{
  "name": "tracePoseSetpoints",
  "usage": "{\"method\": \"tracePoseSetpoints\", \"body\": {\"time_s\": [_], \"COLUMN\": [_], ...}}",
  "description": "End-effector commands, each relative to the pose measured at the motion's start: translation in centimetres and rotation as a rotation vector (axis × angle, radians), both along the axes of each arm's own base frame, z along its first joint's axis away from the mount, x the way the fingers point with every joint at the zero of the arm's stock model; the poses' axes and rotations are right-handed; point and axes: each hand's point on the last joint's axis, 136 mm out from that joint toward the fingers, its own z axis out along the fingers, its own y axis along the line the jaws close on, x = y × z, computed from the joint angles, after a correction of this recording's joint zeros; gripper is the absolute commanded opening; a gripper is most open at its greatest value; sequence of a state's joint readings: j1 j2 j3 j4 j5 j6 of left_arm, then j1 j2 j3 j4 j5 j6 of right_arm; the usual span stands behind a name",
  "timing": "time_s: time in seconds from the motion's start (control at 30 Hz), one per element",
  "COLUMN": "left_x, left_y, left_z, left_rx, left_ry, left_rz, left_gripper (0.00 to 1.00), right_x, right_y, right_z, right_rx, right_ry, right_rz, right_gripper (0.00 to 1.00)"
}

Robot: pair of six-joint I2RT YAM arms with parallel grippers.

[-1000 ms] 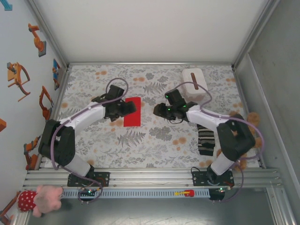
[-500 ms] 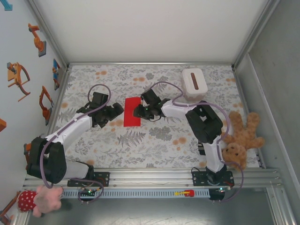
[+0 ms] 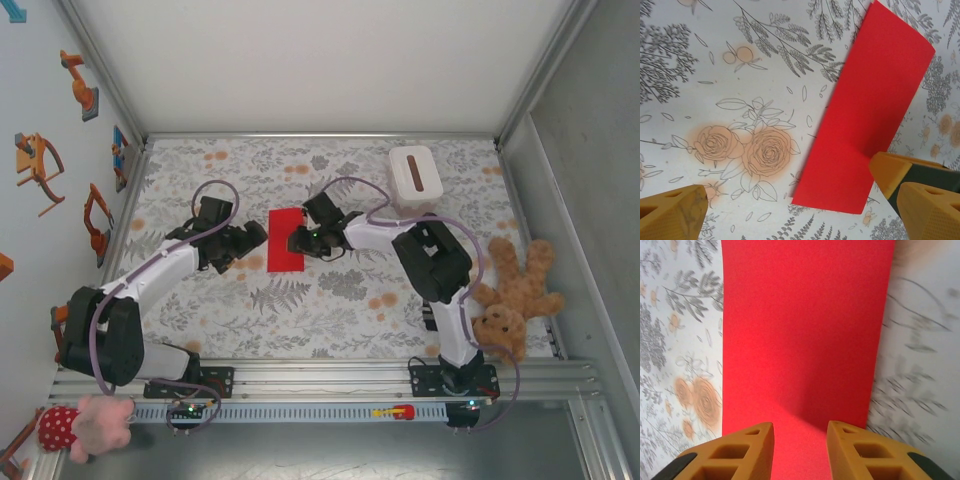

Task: Fold a paper plane with a square sheet of paper (pick it up from the middle)

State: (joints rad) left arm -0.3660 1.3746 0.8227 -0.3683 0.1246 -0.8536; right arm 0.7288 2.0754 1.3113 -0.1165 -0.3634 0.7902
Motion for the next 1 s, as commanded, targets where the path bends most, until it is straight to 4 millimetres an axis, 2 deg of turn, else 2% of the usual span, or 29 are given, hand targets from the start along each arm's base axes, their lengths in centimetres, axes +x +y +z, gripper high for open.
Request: {"method": "tracePoseSetpoints", "body": {"time_s": [0.0,0.13,0.2,0.33,0.4,0.57,0.9,0.97], "left_x": [0.5,0.4,0.3,0.0,-0.2,-1.0,-2.8,-2.9], "left_y": [-1.8,-3.3,-4.1,-5.6,-6.3,-7.3,-9.0,-9.3], "left_z": [0.7,0.8,0.7,0.4,0.3,-0.3,-1.4,-1.7], "left_rx": [-0.055,-0.08,-0.092,-0.11,-0.127,-0.203,-0.244,-0.241], "left_ry": [-0.025,-0.031,-0.032,-0.042,-0.047,-0.027,0.038,0.048], "left_rz": [-0.071,-0.118,-0.132,-0.136,-0.135,-0.098,-0.141,-0.153], "left_gripper": [0.98,0.98,0.97,0.97,0.97,0.98,1.0,0.98], "right_x": [-2.6,-3.9,-4.1,-3.2,-2.8,-2.2,-0.9,-0.8], "right_y": [-5.5,-7.4,-7.5,-7.2,-7.1,-6.8,-7.0,-7.0], "right_z": [-2.6,-0.6,1.3,5.6,6.5,4.9,1.5,1.1], "right_rx": [-0.146,-0.129,-0.09,0.007,0.035,0.02,-0.005,-0.008], "right_ry": [0.068,0.013,-0.033,-0.143,-0.168,-0.123,-0.013,-0.005], "right_rz": [-0.019,0.011,0.021,-0.032,-0.064,-0.09,-0.15,-0.147], "right_gripper": [0.32,0.31,0.3,0.3,0.3,0.22,0.21,0.21]}}
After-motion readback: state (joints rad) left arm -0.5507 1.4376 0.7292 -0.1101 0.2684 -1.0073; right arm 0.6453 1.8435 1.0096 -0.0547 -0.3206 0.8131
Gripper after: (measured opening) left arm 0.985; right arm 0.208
